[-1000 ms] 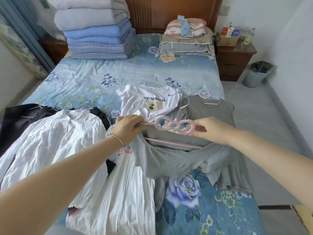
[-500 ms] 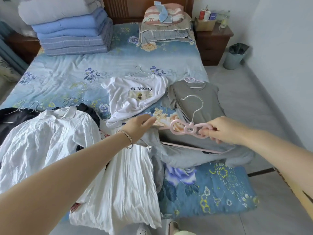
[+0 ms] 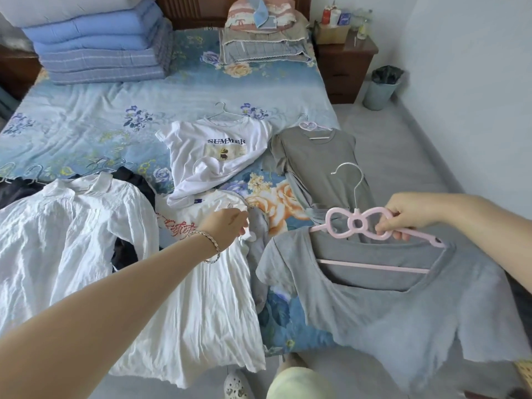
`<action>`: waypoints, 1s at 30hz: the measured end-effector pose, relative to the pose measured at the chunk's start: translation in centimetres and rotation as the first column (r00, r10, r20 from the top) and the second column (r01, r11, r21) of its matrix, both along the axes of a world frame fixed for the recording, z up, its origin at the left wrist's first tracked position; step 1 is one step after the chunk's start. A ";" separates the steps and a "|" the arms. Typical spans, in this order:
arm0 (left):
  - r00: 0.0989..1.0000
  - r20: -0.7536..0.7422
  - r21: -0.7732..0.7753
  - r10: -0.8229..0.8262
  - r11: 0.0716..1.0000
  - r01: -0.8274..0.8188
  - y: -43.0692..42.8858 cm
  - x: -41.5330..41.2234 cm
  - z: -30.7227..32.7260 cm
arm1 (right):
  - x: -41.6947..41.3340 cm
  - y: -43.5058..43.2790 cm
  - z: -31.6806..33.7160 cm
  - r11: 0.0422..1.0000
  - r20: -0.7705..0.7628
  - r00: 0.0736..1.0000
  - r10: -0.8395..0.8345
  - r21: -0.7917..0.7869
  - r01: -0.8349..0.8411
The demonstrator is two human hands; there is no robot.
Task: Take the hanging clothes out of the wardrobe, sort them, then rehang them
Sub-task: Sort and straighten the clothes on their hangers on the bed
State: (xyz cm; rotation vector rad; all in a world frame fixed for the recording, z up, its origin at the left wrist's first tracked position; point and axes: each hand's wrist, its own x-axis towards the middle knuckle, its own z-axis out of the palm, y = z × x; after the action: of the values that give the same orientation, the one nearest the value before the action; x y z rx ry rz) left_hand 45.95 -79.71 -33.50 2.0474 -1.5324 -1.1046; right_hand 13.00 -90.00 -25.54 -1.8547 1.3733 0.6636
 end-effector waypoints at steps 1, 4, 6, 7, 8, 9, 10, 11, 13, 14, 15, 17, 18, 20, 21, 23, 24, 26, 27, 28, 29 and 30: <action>1.000 -0.007 0.009 0.022 1.000 -0.022 -0.4 0.0 -0.6 | -0.4 -1.2 -1.1 1.000 -0.006 1.000 -0.009 -0.030 0.009; 0.994 -0.002 0.033 0.106 0.994 -0.106 -2.3 -0.1 -2.9 | -1.0 -5.3 -5.8 0.992 0.010 0.998 -0.063 -0.107 0.064; 0.981 0.001 0.056 0.193 0.980 -0.193 -3.9 -0.4 -4.8 | -1.0 -8.0 -9.6 0.983 0.005 0.995 -0.099 -0.156 0.099; 0.972 0.006 0.075 0.236 0.969 -0.236 -4.8 -0.6 -5.8 | -0.9 -9.3 -11.7 0.980 -0.001 0.994 -0.110 -0.169 0.108; 0.963 0.017 0.098 0.269 0.958 -0.270 -5.7 -0.8 -7.0 | -0.8 -10.7 -14.0 0.975 0.002 0.992 -0.128 -0.181 0.126; 0.956 0.030 0.115 0.292 0.949 -0.293 -6.6 -1.0 -8.1 | -0.7 -12.1 -16.4 0.971 0.002 0.988 -0.153 -0.187 0.151; 0.951 0.046 0.132 0.307 0.941 -0.310 -7.6 -1.1 -9.3 | -0.6 -13.3 -18.6 0.963 0.000 0.981 -0.193 -0.190 0.189; 0.947 0.067 0.145 0.314 0.936 -0.321 -8.6 -1.3 -10.5 | -0.5 -14.5 -20.8 0.953 0.003 0.973 -0.232 -0.198 0.228; 0.944 0.098 0.167 0.316 0.930 -0.328 -10.8 -1.4 -12.8 | -0.3 -16.8 -24.6 0.930 0.016 0.954 -0.299 -0.218 0.295; 0.944 0.099 0.173 0.316 0.928 -0.329 -11.8 -1.4 -13.9 | -0.2 -17.8 -26.3 0.917 0.023 0.944 -0.329 -0.230 0.325; 0.942 0.097 0.179 0.321 0.926 -0.334 -12.7 -1.4 -15.0 | -0.2 -18.9 -27.9 0.903 0.034 0.934 -0.356 -0.244 0.353; 0.934 0.103 0.192 0.342 0.915 -0.356 -14.4 -1.3 -16.8 | -0.3 -21.0 -30.1 0.867 0.061 0.909 -0.413 -0.279 0.412; 0.930 0.103 0.203 0.352 0.908 -0.366 -15.0 -1.3 -17.6 | -0.5 -22.1 -31.1 0.849 0.076 0.898 -0.434 -0.297 0.436; 0.927 0.109 0.231 0.358 0.898 -0.374 -16.0 -1.2 -18.8 | -0.8 -24.2 -32.4 0.815 0.112 0.877 -0.467 -0.330 0.476; 0.928 0.115 0.249 0.353 0.895 -0.371 -16.2 -1.2 -19.3 | -0.8 -25.1 -32.8 0.792 0.149 0.866 -0.477 -0.355 0.497; 0.928 0.117 0.288 0.354 0.882 -0.373 -16.5 -1.0 -20.0 | -0.4 -26.7 -33.7 0.760 0.195 0.850 -0.490 -0.381 0.526; 0.925 0.115 0.305 0.362 0.874 -0.379 -16.7 -0.8 -20.3 | 0.1 -27.2 -34.2 0.755 0.189 0.848 -0.495 -0.389 0.528; 0.926 0.144 0.324 0.349 0.868 -0.377 -16.9 -0.2 -20.8 | 1.8 -27.5 -35.1 0.738 0.118 0.846 -0.520 -0.437 0.514; 0.929 0.173 0.327 0.328 0.870 -0.368 -17.0 0.2 -20.9 | 3.0 -27.3 -35.5 0.725 0.102 0.849 -0.518 -0.475 0.499; 0.928 0.200 0.325 0.315 0.872 -0.366 -17.1 0.7 -21.1 | 4.6 -26.8 -35.9 0.721 0.121 0.861 -0.493 -0.498 0.483; 0.923 0.220 0.315 0.316 0.872 -0.374 -17.2 1.2 -21.2 | 6.4 -26.3 -36.1 0.736 0.163 0.882 -0.443 -0.495 0.462; 0.916 0.237 0.305 0.323 0.870 -0.386 -17.2 1.8 -21.4 | 8.4 -25.5 -36.4 0.778 0.215 0.908 -0.360 -0.467 0.420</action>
State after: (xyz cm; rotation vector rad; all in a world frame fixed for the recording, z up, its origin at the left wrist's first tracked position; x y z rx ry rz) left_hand 47.74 -96.93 -54.94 2.5999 -1.0109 -1.1258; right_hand 21.43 -115.49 -61.96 -1.8542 1.9123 -0.0338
